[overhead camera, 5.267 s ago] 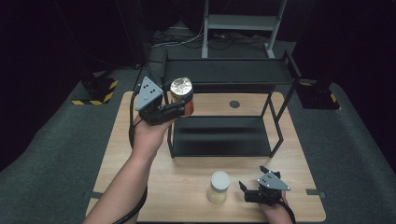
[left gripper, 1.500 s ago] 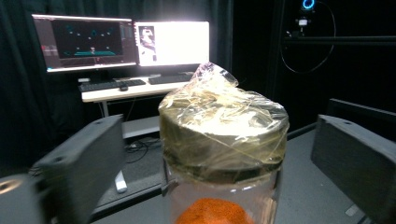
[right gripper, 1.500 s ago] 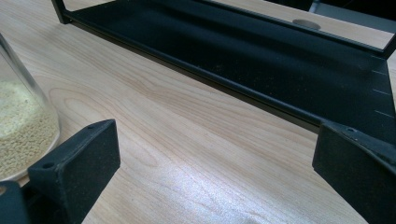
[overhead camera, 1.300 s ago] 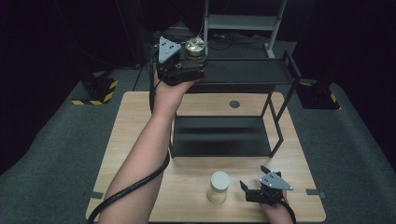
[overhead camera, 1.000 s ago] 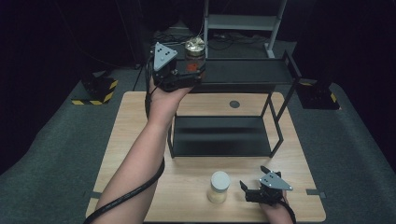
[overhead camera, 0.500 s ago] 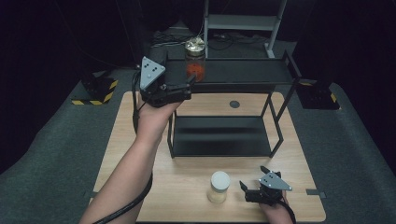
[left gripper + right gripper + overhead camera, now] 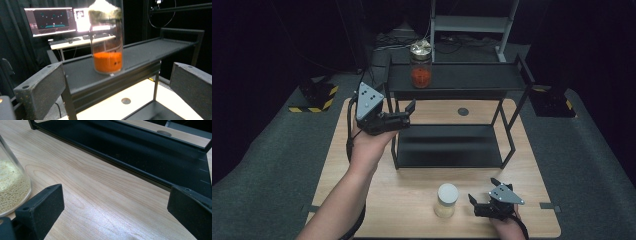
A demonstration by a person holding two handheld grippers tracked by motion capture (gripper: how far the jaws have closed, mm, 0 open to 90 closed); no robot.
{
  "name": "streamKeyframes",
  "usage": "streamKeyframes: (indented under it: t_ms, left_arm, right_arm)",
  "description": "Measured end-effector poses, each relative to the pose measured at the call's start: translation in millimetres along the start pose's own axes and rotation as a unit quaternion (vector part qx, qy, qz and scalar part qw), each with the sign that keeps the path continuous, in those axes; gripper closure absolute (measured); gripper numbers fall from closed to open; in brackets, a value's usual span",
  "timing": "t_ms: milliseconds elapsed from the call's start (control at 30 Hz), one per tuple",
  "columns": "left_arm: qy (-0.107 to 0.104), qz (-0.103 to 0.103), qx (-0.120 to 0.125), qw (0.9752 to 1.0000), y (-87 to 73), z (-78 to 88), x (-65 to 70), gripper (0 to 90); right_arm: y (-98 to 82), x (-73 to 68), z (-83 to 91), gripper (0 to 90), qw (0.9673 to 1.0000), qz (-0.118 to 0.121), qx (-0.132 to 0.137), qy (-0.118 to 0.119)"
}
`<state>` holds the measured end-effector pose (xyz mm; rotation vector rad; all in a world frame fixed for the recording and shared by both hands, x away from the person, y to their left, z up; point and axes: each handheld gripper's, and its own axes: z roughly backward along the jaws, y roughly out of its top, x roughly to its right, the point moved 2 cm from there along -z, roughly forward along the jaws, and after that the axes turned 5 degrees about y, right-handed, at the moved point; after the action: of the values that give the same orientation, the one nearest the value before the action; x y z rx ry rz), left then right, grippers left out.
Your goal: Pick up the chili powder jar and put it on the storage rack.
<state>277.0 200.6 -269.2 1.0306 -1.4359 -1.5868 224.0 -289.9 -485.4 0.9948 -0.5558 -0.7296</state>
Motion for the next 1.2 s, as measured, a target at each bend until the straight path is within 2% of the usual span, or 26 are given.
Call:
streamKeyframes:
  t_ms: [200, 333, 533, 633, 967, 1200]
  left_arm:
    - [-0.004, 0.001, -0.005, 1.0, -16.4, 7.2, 2.1, 0.4]
    - [-0.003, -0.007, -0.01, 0.9999, -26.6, 10.9, 5.6, 0.4]
    - [-0.007, -0.015, -0.026, 0.9995, -40.3, 11.7, 9.8, 0.4]
    - [-0.015, -0.011, -0.035, 0.9992, -49.0, 11.6, 9.3, 0.4]
    - [-0.02, -0.001, -0.061, 0.9979, -91.3, 17.8, 10.8, 0.4]
    - [-0.018, -0.004, -0.081, 0.9965, -119.7, 25.8, 12.0, 0.4]
  right_arm:
    - [0.1, -0.2, 0.0, 0.1, 1.0, 0.001, 0.0, 0.0]
    - [0.2, -0.4, -0.1, 0.0, 1.0, 0.003, -0.001, 0.0]
    - [0.2, -0.6, -0.2, 0.0, 1.0, 0.004, -0.001, 0.0]
    - [0.1, -0.8, -0.1, 0.0, 1.0, 0.004, -0.001, 0.0]
    - [0.4, -1.0, -0.3, 0.0, 1.0, 0.006, -0.002, 0.0]
    - [0.7, -1.3, -0.4, 0.0, 1.0, 0.006, -0.003, 0.0]
